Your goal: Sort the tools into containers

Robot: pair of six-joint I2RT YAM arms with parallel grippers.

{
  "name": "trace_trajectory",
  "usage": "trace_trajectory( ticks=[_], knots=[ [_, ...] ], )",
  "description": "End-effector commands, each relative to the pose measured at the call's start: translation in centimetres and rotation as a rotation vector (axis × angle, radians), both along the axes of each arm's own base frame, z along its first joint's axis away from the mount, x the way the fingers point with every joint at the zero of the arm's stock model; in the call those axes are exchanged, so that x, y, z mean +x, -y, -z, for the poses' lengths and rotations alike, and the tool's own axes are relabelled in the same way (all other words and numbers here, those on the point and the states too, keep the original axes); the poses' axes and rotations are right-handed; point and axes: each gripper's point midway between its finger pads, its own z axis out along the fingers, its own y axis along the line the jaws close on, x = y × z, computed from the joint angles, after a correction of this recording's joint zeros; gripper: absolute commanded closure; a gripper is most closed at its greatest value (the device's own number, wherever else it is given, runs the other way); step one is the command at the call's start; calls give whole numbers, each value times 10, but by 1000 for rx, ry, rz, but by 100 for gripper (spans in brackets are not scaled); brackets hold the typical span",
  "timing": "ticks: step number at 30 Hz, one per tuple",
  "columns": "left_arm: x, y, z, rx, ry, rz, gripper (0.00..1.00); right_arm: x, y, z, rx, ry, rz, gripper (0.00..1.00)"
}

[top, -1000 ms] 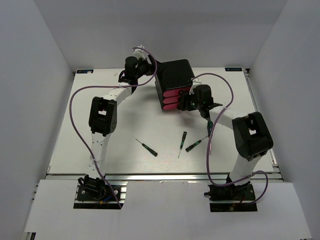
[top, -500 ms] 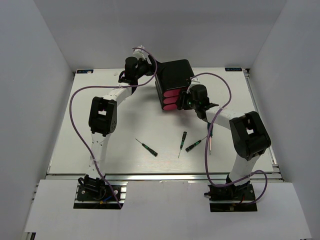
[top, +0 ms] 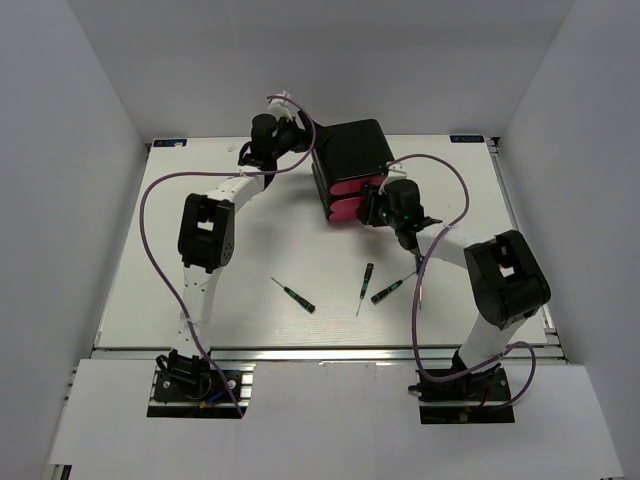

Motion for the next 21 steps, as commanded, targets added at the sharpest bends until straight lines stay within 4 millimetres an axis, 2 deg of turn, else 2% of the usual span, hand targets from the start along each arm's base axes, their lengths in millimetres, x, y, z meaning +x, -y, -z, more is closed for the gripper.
trace_trajectory(
  ticks=[1, 3, 7, 8, 11, 14, 18, 21],
  knots=[
    [-33, 26, 15, 27, -101, 106, 18, -9, 11, -26, 40, 66, 37, 84],
    [-32, 25, 15, 26, -100, 103, 18, -18, 15, -28, 50, 55, 40, 84],
    [-32, 25, 14, 27, -97, 103, 18, -46, 24, -13, 44, -13, 35, 83],
    [-32, 25, 15, 29, -98, 103, 18, -51, 26, -16, 50, -13, 34, 83],
    [-31, 25, 14, 28, -96, 103, 18, -73, 29, -4, 48, -77, 15, 81],
    [-30, 26, 14, 32, -96, 103, 18, -93, 32, -2, 53, -124, 1, 81],
    [-24, 25, 10, 32, -87, 94, 18, -112, 36, 3, 55, -163, -2, 80],
    [-20, 23, 9, 30, -86, 80, 18, -114, 37, -1, 55, -146, -6, 80]
  ],
)
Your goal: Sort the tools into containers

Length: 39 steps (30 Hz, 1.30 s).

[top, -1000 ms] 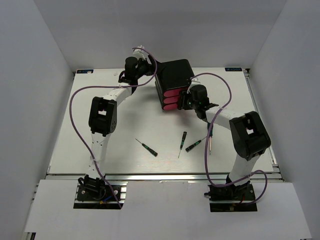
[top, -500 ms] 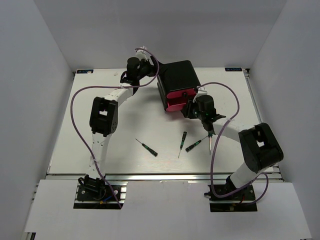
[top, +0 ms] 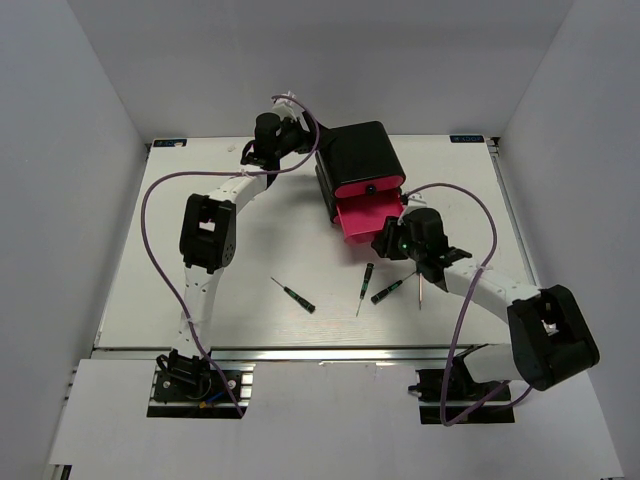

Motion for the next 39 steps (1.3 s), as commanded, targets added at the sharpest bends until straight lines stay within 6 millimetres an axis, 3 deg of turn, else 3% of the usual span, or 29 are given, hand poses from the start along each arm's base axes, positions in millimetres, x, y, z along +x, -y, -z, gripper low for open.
trace_trajectory(
  ticks=[1, 4, 5, 9, 12, 14, 15, 16, 18, 19, 20, 22, 25, 26, 27, 28, 29, 30, 31, 32, 33, 34, 36, 37, 39],
  knots=[
    [-11, 10, 10, 30, -58, 40, 18, -6, 0, -4, 25, -24, 17, 79],
    [-7, 5, 8, 25, -61, 15, 16, -7, -1, 2, 19, -56, 18, 71],
    [-6, 3, 7, 22, -60, 7, 16, -7, -2, 5, 17, -65, 14, 58],
    [5, -16, 2, 25, -74, -78, 14, -10, -11, 11, 12, -110, -51, 38],
    [10, -36, -11, 28, -68, -148, 13, -10, -16, 6, -1, -108, -101, 28],
    [12, -51, -30, 27, -43, -209, 12, -13, -19, -3, -5, -79, -152, 22],
    [14, -65, -42, 25, -29, -252, 12, -17, -20, -5, -15, -64, -190, 21],
    [16, -71, -37, 31, -40, -272, 12, -20, -21, -9, -4, -62, -203, 20],
    [13, -89, -60, 31, -19, -320, 12, -24, -23, -23, -22, -2, -273, 20],
    [10, -97, -59, 42, -28, -343, 13, -30, -26, -28, -14, 14, -321, 20],
    [6, -109, -74, 51, -22, -391, 14, -34, -25, -36, -32, 54, -369, 20],
    [-2, -124, -81, 71, -37, -445, 17, -47, -26, -42, -37, 61, -439, 20],
    [-28, -144, -91, 96, -67, -514, 29, -72, -28, -52, -55, 96, -594, 21],
    [-43, -150, -65, 130, -156, -527, 35, -85, -24, -50, -65, 70, -644, 22],
    [-57, -154, -78, 128, -157, -531, 51, -95, -27, -55, -74, 109, -743, 22],
    [-67, -156, -72, 140, -194, -529, 59, -102, -24, -55, -87, 108, -780, 22],
    [-85, -160, -45, 177, -281, -528, 62, -108, -23, -52, -98, 100, -811, 23],
    [-99, -162, -52, 177, -284, -527, 62, -120, -17, -43, -125, 73, -869, 22],
    [-109, -164, -46, 189, -307, -519, 61, -123, -14, -39, -138, 57, -879, 22],
    [-126, -167, -23, 229, -364, -506, 60, -124, -12, -35, -140, 47, -879, 22],
    [-135, -168, -19, 237, -379, -501, 58, -127, -11, -31, -141, 40, -888, 22],
    [-147, -170, -28, 234, -370, -498, 54, -129, -11, -26, -136, 22, -894, 22],
    [-168, -175, -17, 256, -403, -491, 50, -132, -14, -27, -115, 11, -922, 22],
    [-178, -176, -31, 241, -383, -484, 48, -137, -13, -24, -123, 4, -963, 23],
    [-199, -178, -24, 242, -437, -478, 41, -143, -15, -32, -126, 72, -1075, 27]
  ],
)
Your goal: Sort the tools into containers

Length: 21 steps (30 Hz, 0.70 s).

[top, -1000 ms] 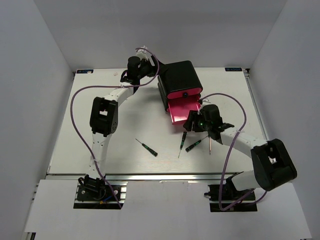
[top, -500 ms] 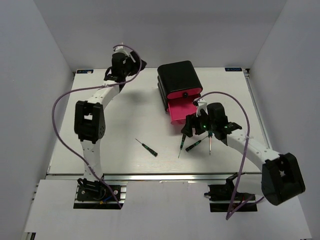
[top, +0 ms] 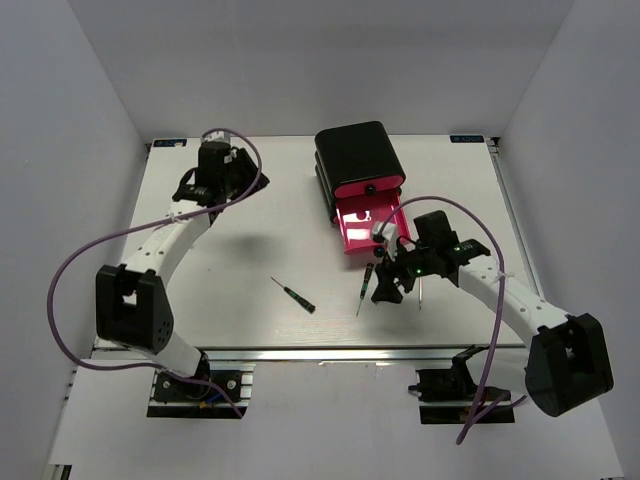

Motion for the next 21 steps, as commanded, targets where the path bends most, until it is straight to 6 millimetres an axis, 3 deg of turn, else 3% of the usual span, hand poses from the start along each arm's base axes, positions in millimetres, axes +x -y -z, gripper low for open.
trace_trajectory(
  ticks=[1, 4, 5, 7, 8, 17, 21],
  knots=[
    [-54, -8, -4, -16, -94, -7, 34, -22, 3, -8, 13, 138, -318, 32],
    [-92, -13, 28, -90, -292, -101, 32, -25, 24, 15, -92, 325, -539, 38],
    [-113, -14, 42, -118, -404, -148, 32, -21, 29, 28, -132, 439, -648, 38],
    [-139, -13, 64, -153, -535, -200, 31, -6, 33, 40, -188, 517, -688, 37],
    [-146, -11, 65, -164, -551, -213, 31, -2, 33, 41, -196, 557, -737, 37],
    [-174, 1, 79, -194, -628, -290, 18, 40, 18, 62, -227, 499, -838, 32],
    [-180, 16, 79, -230, -638, -290, 17, 49, 16, 69, -237, 452, -901, 38]
  ],
)
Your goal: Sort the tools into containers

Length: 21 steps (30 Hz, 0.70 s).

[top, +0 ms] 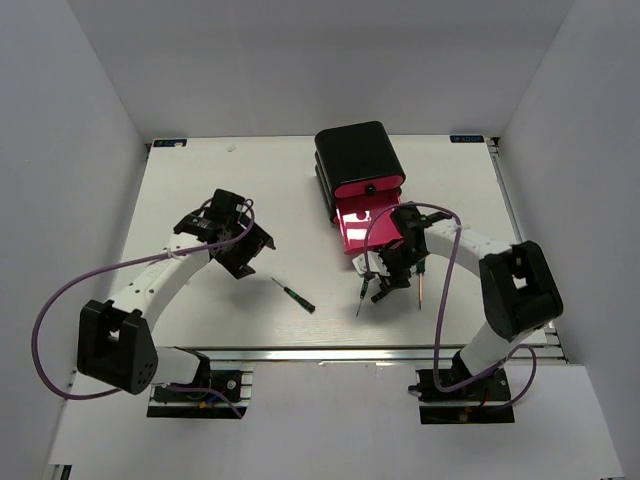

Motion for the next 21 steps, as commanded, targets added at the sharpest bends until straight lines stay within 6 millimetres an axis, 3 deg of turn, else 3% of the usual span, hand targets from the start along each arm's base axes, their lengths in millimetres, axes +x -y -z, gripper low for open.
trace_trajectory(
  ticks=[1, 8, 14, 21],
  knots=[
    [-7, 10, -7, -40, -10, -60, 17, 4, 2, -2, -33, -10, -103, 42],
    [-15, 32, -1, -45, -117, -80, 17, -20, 18, 11, -81, -47, -149, 45],
    [-13, 42, 6, -70, -129, -98, 17, -25, 20, 9, -81, -68, -73, 44],
    [-17, 58, 27, -79, -191, -64, 18, -5, -3, -30, 16, -62, 49, 44]
  ],
)
